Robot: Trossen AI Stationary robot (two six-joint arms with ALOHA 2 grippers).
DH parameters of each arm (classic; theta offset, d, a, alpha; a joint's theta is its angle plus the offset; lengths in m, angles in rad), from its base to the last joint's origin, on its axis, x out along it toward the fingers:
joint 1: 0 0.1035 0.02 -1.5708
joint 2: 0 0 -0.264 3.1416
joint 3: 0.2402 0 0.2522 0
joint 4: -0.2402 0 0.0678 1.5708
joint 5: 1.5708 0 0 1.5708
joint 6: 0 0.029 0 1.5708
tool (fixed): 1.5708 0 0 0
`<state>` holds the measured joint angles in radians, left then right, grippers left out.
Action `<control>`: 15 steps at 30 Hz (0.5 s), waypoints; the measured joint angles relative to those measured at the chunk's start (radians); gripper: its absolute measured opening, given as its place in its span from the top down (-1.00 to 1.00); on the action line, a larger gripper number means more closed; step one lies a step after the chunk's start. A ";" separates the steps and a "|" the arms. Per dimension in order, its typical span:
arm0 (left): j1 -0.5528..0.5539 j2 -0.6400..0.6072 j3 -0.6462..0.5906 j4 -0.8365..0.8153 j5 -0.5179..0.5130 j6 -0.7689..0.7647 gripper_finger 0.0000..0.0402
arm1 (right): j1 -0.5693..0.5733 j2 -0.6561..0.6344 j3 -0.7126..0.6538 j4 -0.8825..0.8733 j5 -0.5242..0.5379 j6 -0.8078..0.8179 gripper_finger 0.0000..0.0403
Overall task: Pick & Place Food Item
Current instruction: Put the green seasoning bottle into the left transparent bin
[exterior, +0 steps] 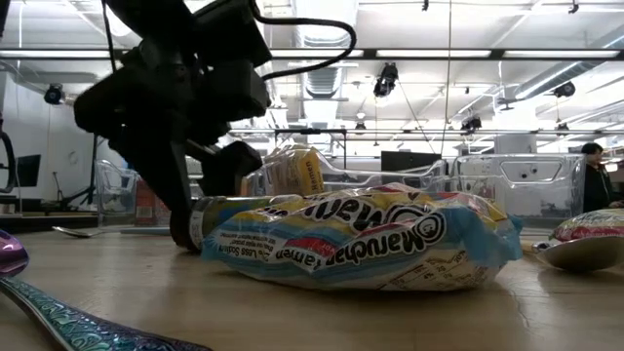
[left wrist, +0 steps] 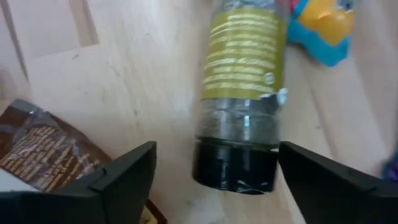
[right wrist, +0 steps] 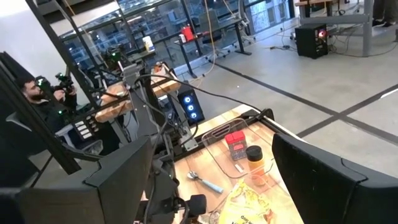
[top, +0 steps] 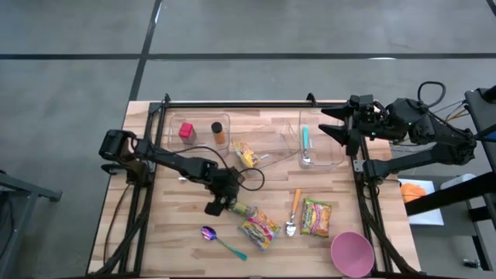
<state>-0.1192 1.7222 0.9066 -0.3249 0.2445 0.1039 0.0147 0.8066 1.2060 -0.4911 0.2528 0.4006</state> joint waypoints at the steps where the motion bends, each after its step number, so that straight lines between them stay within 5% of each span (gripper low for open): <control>1: 0.000 0.008 0.000 0.002 -0.002 0.000 -0.76 | 0.000 0.000 0.000 0.000 0.000 0.000 -0.62; 9: -0.015 0.054 0.005 0.005 -0.017 0.025 -0.77 | 0.000 -0.002 0.000 0.002 0.000 0.000 -0.62; 15: -0.017 0.047 0.005 -0.006 -0.035 0.085 -0.51 | 0.000 -0.002 0.000 0.002 0.000 -0.005 -0.62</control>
<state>-0.1360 1.7691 0.9112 -0.3305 0.2097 0.1890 0.0150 0.8051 1.2060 -0.4896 0.2527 0.3961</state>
